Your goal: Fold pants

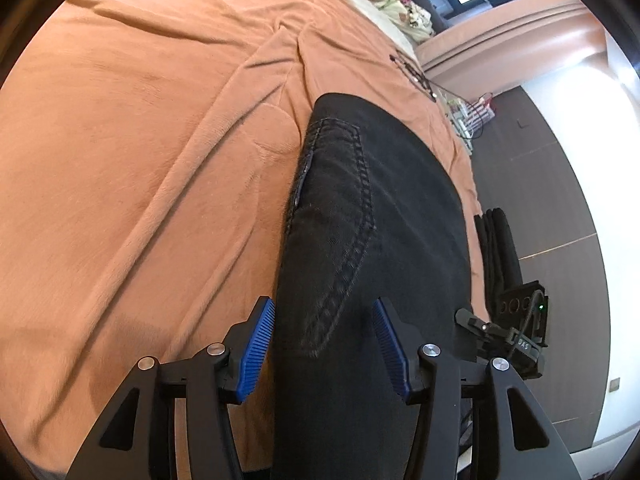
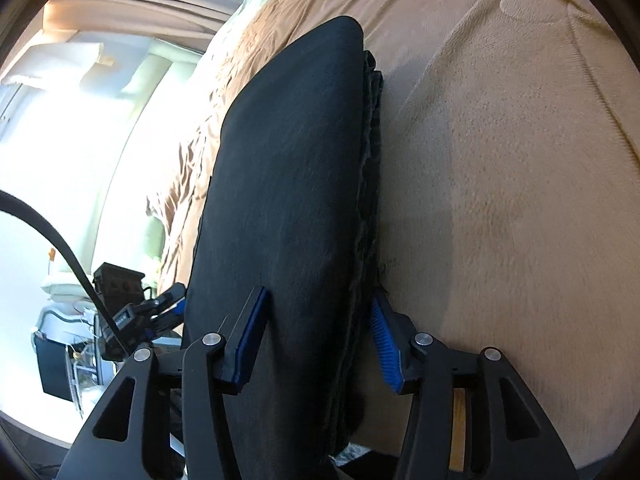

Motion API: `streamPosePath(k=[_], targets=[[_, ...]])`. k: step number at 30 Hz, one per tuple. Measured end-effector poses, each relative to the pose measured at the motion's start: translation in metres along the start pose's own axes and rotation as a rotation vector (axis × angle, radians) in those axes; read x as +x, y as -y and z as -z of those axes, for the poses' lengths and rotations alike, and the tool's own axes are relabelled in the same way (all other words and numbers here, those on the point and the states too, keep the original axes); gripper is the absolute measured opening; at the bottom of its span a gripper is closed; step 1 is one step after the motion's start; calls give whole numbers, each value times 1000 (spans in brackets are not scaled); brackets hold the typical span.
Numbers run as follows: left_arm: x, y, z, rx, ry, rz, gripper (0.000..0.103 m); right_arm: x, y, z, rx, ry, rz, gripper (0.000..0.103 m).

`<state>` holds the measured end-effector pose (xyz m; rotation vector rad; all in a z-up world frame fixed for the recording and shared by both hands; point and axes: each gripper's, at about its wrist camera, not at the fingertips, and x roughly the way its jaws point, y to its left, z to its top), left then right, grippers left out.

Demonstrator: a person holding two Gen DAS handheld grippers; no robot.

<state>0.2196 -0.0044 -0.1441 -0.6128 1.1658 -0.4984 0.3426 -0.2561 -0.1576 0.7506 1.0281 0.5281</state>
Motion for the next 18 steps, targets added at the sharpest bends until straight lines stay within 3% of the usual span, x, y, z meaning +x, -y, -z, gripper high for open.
streamPosePath(k=[18], targets=[[45,0,-49,26,-84,38,56,19,45,-3,59,6,-136,49]])
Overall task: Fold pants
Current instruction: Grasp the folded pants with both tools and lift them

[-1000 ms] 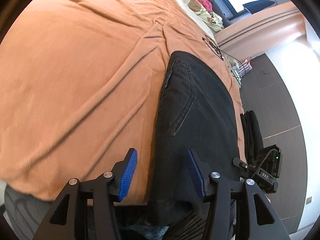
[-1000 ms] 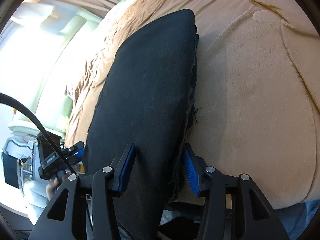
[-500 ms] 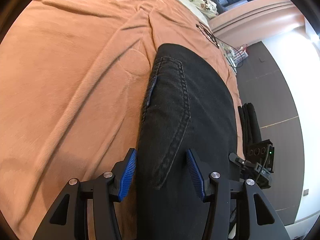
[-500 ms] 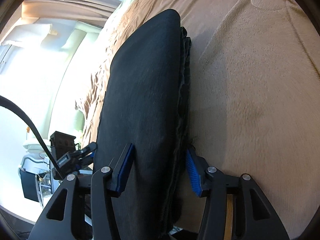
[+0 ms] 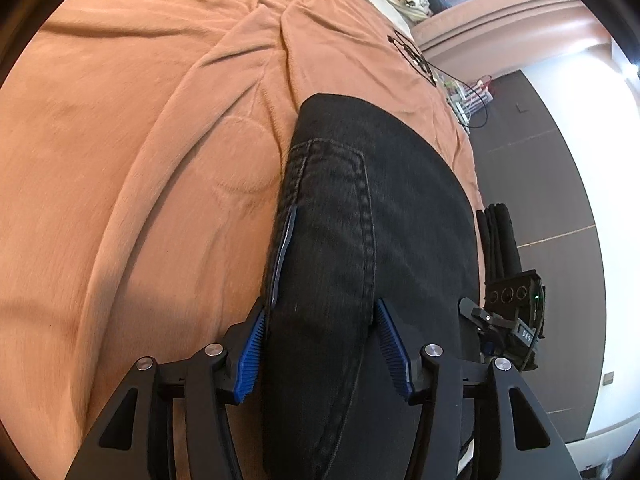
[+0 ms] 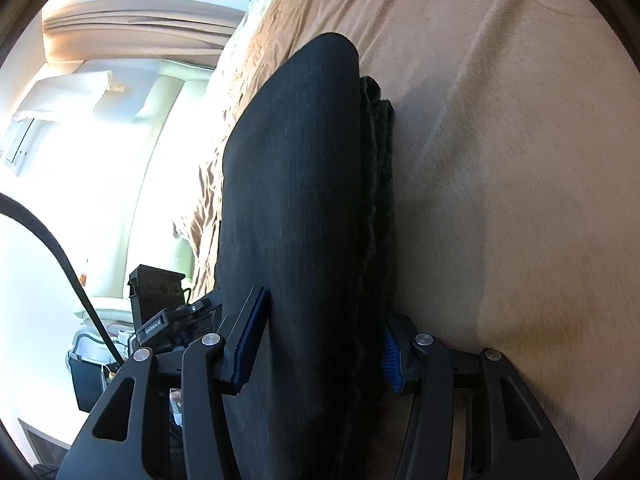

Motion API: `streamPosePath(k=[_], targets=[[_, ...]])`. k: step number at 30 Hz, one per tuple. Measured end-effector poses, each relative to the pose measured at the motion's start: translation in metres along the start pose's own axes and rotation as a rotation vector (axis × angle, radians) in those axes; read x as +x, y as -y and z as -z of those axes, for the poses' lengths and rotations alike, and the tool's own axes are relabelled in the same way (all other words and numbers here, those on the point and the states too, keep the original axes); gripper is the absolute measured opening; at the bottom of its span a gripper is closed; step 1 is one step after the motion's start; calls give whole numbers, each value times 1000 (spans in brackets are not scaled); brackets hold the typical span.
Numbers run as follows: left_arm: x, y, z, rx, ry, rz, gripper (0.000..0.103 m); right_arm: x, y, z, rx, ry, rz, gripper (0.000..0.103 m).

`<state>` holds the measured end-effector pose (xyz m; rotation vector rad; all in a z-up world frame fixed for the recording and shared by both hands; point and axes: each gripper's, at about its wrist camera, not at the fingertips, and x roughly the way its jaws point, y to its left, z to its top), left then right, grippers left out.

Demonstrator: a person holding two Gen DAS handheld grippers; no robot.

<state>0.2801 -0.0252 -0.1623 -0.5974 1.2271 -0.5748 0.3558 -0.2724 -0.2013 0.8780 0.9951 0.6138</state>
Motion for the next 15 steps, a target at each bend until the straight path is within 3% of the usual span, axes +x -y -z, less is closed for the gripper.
streamPosePath(k=[4,8,15], targets=[[6,3,-8,12,-7,3,56,-3,4,5,-10,-3,-15,44],[0,6,-5,30,24,5,43,-7,-12,13,-80,30,19,32],[-23,21,7,74,78,11,31,-14,-40,29,-171,69,33,24]])
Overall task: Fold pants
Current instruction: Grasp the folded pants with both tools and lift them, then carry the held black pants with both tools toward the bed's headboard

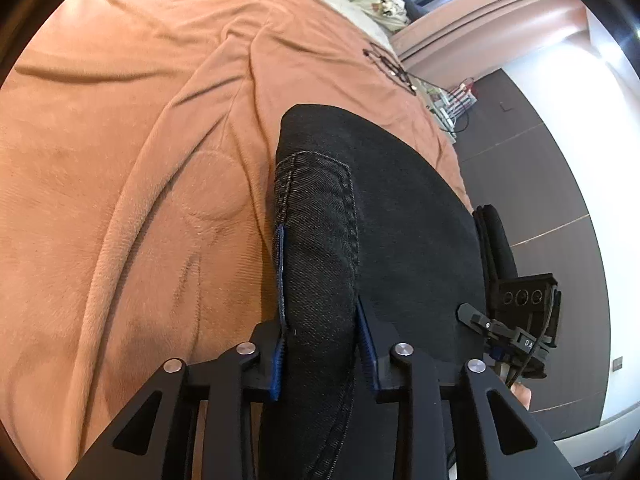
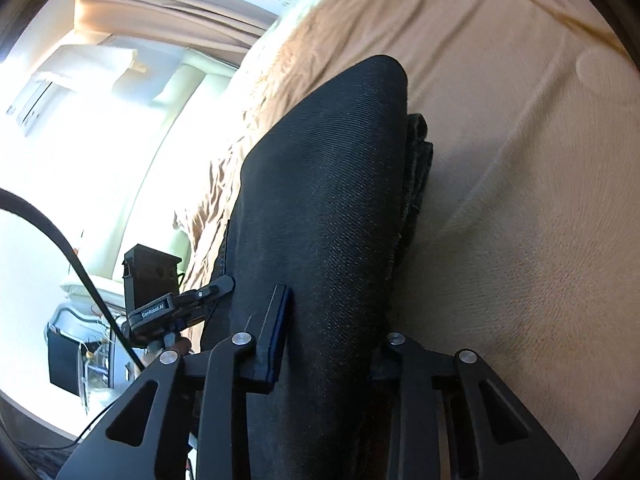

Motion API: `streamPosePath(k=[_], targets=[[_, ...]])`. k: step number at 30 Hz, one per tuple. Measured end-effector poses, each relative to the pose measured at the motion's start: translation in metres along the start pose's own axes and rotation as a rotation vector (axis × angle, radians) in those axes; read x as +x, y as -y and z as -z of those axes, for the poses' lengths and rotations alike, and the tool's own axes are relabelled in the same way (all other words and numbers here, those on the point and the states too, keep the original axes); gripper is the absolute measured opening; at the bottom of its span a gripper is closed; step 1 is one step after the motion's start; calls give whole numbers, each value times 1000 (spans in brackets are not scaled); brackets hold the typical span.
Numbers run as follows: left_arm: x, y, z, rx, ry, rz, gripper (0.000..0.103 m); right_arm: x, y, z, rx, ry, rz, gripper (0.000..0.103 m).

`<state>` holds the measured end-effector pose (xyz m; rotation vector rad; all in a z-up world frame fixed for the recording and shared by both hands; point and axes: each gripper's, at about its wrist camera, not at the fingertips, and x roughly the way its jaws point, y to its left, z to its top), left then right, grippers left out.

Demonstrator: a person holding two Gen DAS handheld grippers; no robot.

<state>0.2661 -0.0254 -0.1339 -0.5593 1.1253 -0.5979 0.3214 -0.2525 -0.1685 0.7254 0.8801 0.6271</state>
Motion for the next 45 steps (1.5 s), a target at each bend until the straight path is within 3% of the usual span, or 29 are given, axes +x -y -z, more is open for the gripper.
streamPosePath(k=[20,30,37,45], targets=[[-84,46,36,70,189,46,26,-23,-67,49,-158,99,-50,19],[-137,76,53,97,296,48,26,-31,-101,54,-234,124,-77,19],[-174,103,59,131,358,-4,26,-51,-110,56,-280,130,-110,19],[-208,105,67,119,419,-21,26,-38,-121,33,-333,112,-142,19]])
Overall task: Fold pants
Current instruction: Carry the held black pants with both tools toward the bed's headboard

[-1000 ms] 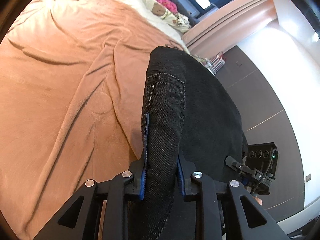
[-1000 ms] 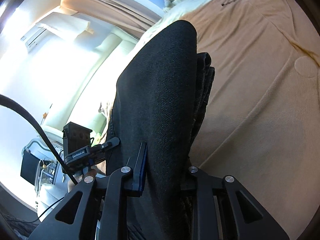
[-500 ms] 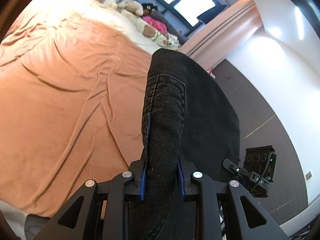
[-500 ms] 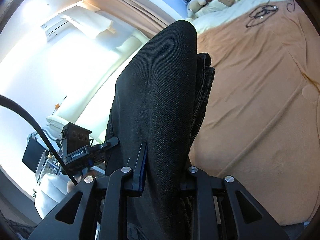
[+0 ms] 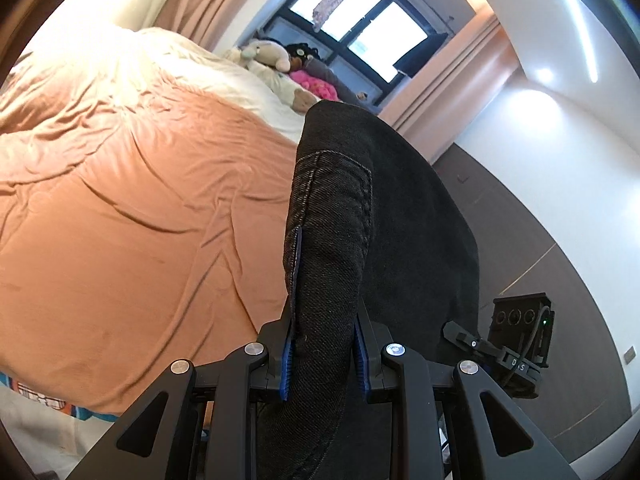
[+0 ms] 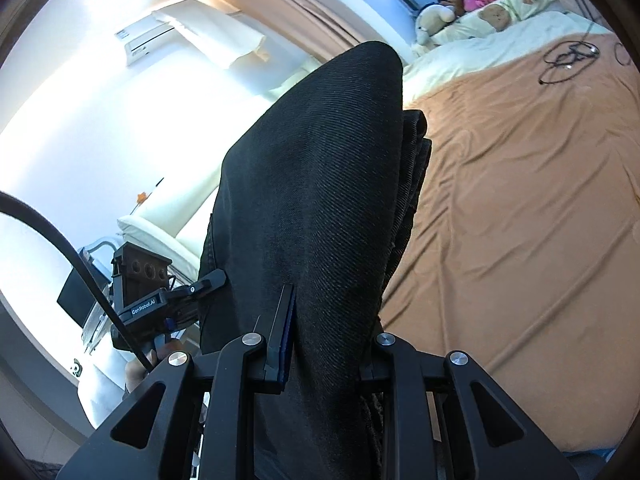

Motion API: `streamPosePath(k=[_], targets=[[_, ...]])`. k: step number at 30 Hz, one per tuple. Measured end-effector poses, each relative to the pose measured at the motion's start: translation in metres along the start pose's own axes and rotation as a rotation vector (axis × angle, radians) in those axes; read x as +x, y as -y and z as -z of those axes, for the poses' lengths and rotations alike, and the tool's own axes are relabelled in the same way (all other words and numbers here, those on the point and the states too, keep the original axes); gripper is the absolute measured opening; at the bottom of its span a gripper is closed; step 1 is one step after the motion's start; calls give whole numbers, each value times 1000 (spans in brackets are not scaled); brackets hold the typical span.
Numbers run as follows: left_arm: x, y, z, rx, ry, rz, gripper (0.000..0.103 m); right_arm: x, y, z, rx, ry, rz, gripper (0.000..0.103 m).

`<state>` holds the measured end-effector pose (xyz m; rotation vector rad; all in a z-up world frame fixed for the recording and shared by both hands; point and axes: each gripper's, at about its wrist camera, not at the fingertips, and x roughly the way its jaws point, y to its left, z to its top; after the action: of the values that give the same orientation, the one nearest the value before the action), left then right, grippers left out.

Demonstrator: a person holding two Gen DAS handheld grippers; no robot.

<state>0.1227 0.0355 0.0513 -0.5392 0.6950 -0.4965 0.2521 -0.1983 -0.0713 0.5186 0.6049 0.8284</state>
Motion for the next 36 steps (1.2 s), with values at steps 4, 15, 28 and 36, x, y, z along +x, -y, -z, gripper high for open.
streamPosePath(k=[4,15,28,36], targets=[[-15,-5,-1,-4,30,-10,26,10,1,-3,-21,-11,-21,19],[-57,-32,3,-37,83,-35,26,56,9,-16,-27,-51,-71,19],[-103,-99,-12,-92,140,-79,26,132,-1,-31,-65,-124,-101,19],[-130,-146,-31,-121,179,-98,26,182,-13,-38,-83,-159,-111,19]])
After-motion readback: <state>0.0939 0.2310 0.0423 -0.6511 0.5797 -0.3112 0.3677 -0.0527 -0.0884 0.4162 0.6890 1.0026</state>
